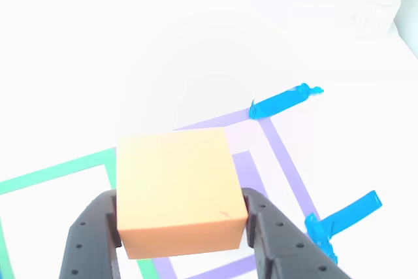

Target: Tower of hanoi

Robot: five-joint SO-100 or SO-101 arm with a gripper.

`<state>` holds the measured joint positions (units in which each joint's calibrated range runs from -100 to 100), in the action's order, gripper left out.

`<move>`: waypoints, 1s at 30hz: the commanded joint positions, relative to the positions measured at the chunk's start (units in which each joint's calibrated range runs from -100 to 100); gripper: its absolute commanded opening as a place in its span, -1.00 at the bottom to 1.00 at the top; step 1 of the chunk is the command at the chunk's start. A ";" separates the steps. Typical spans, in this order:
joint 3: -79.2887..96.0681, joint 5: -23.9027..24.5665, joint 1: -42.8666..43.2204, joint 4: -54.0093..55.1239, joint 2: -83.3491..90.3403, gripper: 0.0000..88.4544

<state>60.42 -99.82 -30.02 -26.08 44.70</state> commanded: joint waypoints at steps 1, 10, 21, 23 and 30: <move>-15.97 -0.18 4.51 -29.79 11.21 -0.83; -59.06 -0.18 17.84 -66.15 6.53 -0.83; -60.88 -0.18 24.07 -70.76 8.22 -0.84; -52.15 -0.18 24.46 -65.58 11.45 -0.84; -23.88 -0.18 25.03 -43.96 15.73 -0.85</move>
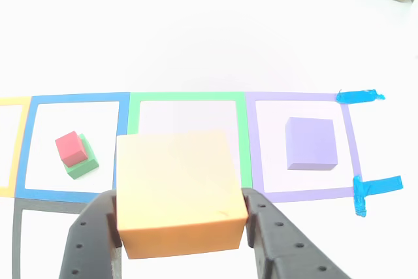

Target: Tower of hanoi

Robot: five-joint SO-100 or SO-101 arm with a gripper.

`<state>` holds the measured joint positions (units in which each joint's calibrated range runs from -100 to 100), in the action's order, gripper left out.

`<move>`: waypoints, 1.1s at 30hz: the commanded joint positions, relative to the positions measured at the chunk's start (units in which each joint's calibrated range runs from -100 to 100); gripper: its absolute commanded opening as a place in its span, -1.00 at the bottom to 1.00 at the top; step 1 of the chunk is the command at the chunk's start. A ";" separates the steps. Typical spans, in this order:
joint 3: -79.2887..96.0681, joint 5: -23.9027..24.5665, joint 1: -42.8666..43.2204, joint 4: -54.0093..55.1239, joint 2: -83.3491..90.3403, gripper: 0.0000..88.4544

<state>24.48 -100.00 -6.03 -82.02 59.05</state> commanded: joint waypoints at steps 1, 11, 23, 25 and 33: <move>15.70 0.00 1.23 15.71 1.38 -0.85; 51.61 0.00 2.38 66.72 -7.10 -0.85; 58.52 0.00 1.52 109.23 -39.39 -0.85; 58.79 0.00 1.42 115.38 -44.80 -0.85; 58.79 0.00 0.66 132.71 -60.47 -0.85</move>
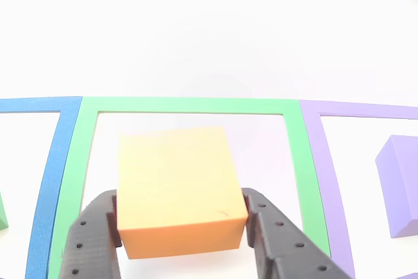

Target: Tower of hanoi

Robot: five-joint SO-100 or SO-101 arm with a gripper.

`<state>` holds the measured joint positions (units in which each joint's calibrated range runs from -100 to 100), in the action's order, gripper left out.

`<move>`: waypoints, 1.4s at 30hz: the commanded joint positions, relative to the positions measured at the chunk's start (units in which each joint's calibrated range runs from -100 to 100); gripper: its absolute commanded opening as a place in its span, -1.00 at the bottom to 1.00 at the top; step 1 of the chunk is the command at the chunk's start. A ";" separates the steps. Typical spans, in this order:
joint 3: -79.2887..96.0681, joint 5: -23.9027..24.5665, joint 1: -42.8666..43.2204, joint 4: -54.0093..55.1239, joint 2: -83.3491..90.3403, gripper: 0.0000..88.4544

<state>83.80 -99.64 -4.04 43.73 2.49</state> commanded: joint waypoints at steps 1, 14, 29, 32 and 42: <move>-0.80 -0.36 -1.52 8.41 -5.36 -0.85; -5.43 -0.36 -2.58 17.73 -17.31 -0.80; -5.34 -0.36 -2.67 19.83 -19.24 -0.63; -5.34 -0.36 -2.96 20.07 -19.65 -0.60; -5.25 -0.36 -3.73 21.37 -20.54 -0.38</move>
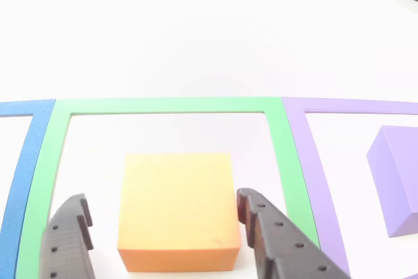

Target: Tower of hanoi

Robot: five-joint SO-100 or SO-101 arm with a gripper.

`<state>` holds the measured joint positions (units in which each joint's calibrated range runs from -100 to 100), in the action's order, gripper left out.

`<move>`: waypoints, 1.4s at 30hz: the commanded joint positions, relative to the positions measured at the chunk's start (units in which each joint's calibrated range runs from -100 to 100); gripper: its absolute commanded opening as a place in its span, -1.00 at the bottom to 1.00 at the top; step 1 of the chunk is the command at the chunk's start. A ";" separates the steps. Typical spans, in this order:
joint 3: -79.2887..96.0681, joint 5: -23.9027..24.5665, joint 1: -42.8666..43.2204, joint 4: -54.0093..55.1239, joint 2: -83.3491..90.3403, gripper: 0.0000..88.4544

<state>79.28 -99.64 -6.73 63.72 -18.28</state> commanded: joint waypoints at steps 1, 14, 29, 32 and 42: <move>-0.74 -0.36 -1.04 1.54 0.47 -0.38; 2.72 -0.36 -0.85 -17.49 25.75 -0.51; -14.10 -0.36 7.98 -101.21 76.53 -0.90; -27.65 -0.36 9.99 -118.46 77.91 -0.91; -70.46 -0.36 17.95 -155.14 71.37 -0.92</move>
<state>25.90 -100.00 8.13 -80.41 56.18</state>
